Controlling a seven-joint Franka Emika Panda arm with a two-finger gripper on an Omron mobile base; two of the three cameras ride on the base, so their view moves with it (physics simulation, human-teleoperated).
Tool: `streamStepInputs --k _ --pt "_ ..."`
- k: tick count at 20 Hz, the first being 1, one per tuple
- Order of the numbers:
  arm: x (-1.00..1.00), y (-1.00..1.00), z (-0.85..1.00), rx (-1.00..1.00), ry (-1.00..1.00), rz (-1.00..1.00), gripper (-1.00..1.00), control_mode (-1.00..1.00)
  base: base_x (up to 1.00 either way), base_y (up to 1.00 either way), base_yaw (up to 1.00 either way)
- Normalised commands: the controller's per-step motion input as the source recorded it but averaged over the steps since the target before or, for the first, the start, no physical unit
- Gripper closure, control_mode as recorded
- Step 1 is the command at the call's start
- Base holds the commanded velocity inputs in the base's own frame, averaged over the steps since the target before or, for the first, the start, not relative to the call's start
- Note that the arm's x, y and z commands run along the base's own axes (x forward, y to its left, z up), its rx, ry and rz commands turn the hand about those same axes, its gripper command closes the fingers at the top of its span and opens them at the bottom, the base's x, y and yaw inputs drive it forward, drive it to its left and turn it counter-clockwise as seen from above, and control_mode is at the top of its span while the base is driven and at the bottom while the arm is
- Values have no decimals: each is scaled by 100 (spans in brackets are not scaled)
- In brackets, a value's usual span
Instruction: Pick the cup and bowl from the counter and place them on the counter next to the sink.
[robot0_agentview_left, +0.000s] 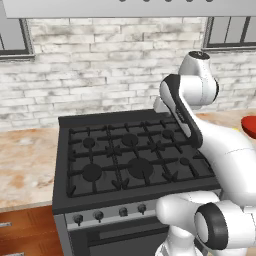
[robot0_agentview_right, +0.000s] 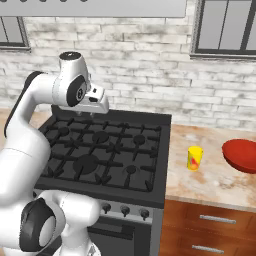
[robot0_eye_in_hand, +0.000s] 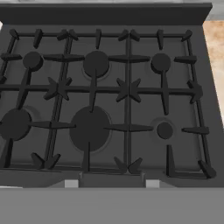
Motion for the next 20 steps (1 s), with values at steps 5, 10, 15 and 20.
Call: streamStepInputs --k 5,10,15,20 --pt "4 0 0 0 0 -2 -100 -100 0 0 0" --pt "6 -37 -21 0 0 -7 -100 -100 0 0 0" --pt "3 -54 -29 0 1 0 -100 -100 0 0 0" --pt "2 -71 -9 0 1 0 -100 -100 0 0 0"
